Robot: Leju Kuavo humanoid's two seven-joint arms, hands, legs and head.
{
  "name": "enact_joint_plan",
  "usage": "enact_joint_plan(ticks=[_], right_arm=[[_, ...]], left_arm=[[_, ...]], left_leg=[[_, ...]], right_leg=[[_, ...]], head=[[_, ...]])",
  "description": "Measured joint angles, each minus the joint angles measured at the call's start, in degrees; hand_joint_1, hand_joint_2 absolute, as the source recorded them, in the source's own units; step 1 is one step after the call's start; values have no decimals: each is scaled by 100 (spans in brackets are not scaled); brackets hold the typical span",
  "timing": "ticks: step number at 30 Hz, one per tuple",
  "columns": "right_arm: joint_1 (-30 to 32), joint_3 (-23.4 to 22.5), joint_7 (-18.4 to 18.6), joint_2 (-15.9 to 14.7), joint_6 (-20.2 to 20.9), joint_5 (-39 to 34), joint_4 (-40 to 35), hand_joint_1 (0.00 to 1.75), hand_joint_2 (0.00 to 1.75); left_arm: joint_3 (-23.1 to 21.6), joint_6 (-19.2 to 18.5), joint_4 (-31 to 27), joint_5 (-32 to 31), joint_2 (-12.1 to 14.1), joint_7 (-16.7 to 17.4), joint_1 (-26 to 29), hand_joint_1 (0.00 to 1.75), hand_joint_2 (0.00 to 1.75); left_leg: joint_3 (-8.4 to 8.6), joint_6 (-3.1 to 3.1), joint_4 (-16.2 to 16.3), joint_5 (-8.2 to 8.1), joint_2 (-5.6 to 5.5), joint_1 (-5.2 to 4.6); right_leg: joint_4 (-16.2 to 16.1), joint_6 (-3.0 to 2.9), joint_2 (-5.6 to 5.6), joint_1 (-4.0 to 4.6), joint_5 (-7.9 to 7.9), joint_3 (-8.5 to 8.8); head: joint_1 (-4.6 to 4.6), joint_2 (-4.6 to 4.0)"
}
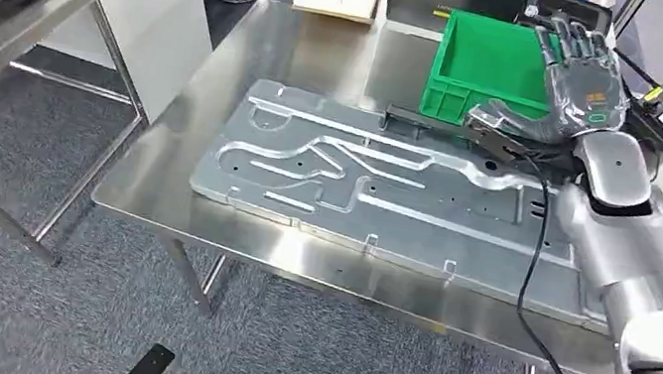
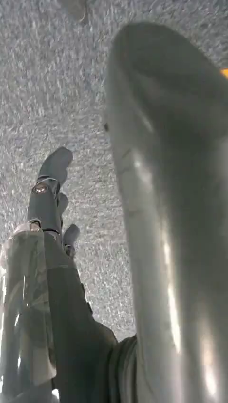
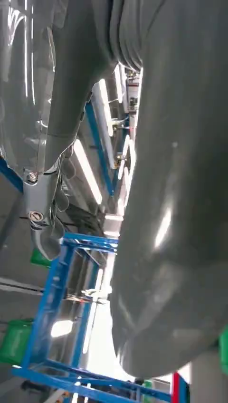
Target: Take the parts from the cabinet and place them on the table.
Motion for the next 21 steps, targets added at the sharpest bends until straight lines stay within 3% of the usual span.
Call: enact_joint_plan(ticks=[1,3,4,5,6,7,9,10,11,12,15,16,17,18,19,20,21], right_arm=[[1,-51,-20,-59,-9,2,-11,0,0],[-23,-130,-42,-153,-24,22,-42,0,0],[-26,-160,-42,-212,-24,53,-48,0,0],[-25,-164,-50,-247,-26,72,-48,0,0],[-23,-164,-57,-267,-33,85,-48,0,0],[-23,-173,-66,-299,-48,85,-48,0,0],[-25,-219,-85,-339,-101,85,-59,0,0],[-32,-254,-101,-370,-129,79,-79,0,0],[-50,-293,-129,-405,-153,61,-103,0,0],[-52,-322,-144,-426,-171,52,-138,0,0],[-60,-420,-173,-556,-243,-2,-142,0,0],[-55,-446,-183,-577,-281,-30,-145,0,0],[-55,-475,-194,-638,-321,-69,-147,0,0],[-52,-508,-225,-680,-354,-107,-158,0,0],[-37,-559,-277,-764,-428,-172,-169,0,0],[-16,-602,-308,-835,-497,-228,-175,0,0],[19,-641,-347,-911,-559,-290,-175,0,0]], left_arm=[[0,0,2,9,-13,0,0,0,0],[4,4,2,20,-11,0,-8,0,0],[7,4,2,22,-11,0,0,0,0],[7,4,2,31,-13,-2,12,0,0],[9,6,2,44,-13,-2,18,0,0],[11,7,2,67,-13,-11,23,0,0],[13,11,2,112,-15,-37,25,0,0],[18,15,2,138,-24,-59,26,0,0],[26,26,2,155,-22,-74,29,0,0],[33,31,2,184,-28,-87,39,0,0],[70,48,2,238,-33,-116,94,0,0],[77,59,2,247,-31,-124,119,0,0],[81,68,2,249,-31,-133,144,0,0],[81,68,2,251,-31,-140,158,0,0],[81,68,2,251,-31,-146,156,0,0],[83,70,2,253,-31,-151,154,0,0],[83,72,2,253,-31,-155,156,0,0]], left_leg=[[-7,28,-93,147,54,66],[-182,126,-138,320,49,57],[-275,115,-126,387,47,57],[-374,115,-113,449,50,53],[-472,108,-93,509,52,54],[-586,96,-60,571,60,59],[-783,57,24,654,66,79],[-877,29,92,684,65,87],[-963,-6,156,707,58,63],[-994,-35,198,731,48,59],[-1015,-139,133,903,27,62],[-1054,-174,142,873,13,87],[-1129,-212,277,606,18,93],[-1216,-248,611,202,17,102],[-1316,-279,1057,-159,18,117],[-1401,-301,1524,-432,19,126],[-1431,-311,1879,-528,19,129]], right_leg=[[33,17,4,-6,-85,-45],[547,32,12,5,-835,-202],[976,48,10,0,-1176,-282],[1396,66,11,-1,-1380,-343],[1688,84,10,-4,-1394,-358],[1766,101,9,-12,-1226,-271],[1311,117,7,-27,-838,190],[839,127,6,-40,-816,567],[377,126,11,-26,-1137,860],[164,53,46,13,-1233,951],[191,-74,33,24,-1115,856],[150,-136,8,-18,-1029,807],[140,-164,2,-16,-962,748],[136,-204,-1,-19,-895,669],[136,-205,-3,-17,-829,587],[138,-202,-12,-12,-763,504],[142,-200,-22,-9,-700,425]], head=[[-2,0],[0,0],[4,0],[4,0],[4,0],[4,0],[4,0],[4,0],[4,0],[2,0],[-2,0],[-2,0],[-2,0],[-2,0],[-5,0],[-2,0],[-2,0]])
